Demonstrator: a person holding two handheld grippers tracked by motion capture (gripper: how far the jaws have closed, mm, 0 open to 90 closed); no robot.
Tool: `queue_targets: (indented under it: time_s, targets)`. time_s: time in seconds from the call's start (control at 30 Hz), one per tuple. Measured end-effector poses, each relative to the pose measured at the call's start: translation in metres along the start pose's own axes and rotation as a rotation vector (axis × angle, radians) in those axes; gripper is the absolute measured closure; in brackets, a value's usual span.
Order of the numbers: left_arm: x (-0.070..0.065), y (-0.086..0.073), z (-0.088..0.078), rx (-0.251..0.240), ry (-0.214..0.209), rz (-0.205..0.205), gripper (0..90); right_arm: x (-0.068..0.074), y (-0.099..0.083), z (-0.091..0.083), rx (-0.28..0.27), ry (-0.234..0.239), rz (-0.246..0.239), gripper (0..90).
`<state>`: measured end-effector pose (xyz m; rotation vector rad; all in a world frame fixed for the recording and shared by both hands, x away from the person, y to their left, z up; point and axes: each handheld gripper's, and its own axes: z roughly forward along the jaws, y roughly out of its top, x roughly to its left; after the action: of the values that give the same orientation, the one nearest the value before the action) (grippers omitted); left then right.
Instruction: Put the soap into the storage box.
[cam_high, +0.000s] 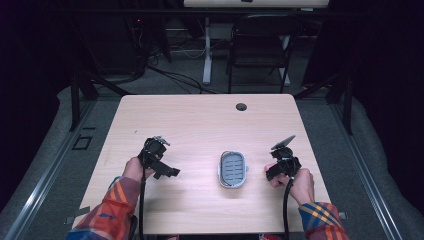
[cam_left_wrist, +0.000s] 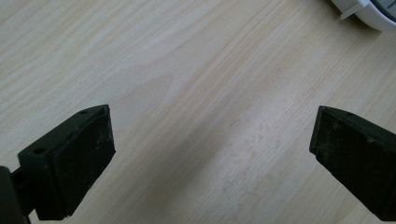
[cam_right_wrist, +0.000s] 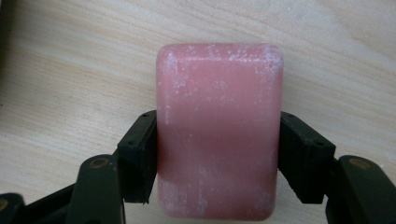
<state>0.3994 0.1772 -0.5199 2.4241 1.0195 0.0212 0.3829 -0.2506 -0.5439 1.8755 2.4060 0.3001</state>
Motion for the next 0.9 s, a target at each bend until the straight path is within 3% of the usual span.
queue_targets:
  time_s: [0.77, 0.8, 0.83, 0.9]
  targets:
    - [0.000, 0.000, 0.000, 0.003, 0.001, 0.001, 0.0, -0.003, 0.002, -0.020, 0.006, 0.010, -0.046, 36.8]
    - [0.000, 0.000, 0.000, 0.004, 0.003, 0.000, 0.0, -0.001, 0.001, -0.020, -0.023, 0.018, -0.035, 36.8]
    - [0.000, 0.000, 0.000, 0.004, 0.002, 0.001, 0.0, -0.001, 0.002, -0.023, 0.001, 0.014, -0.052, 36.8]
    - [0.000, 0.000, 0.000, 0.006, 0.002, 0.002, 0.0, -0.001, 0.001, -0.023, -0.014, 0.011, -0.050, 36.8]
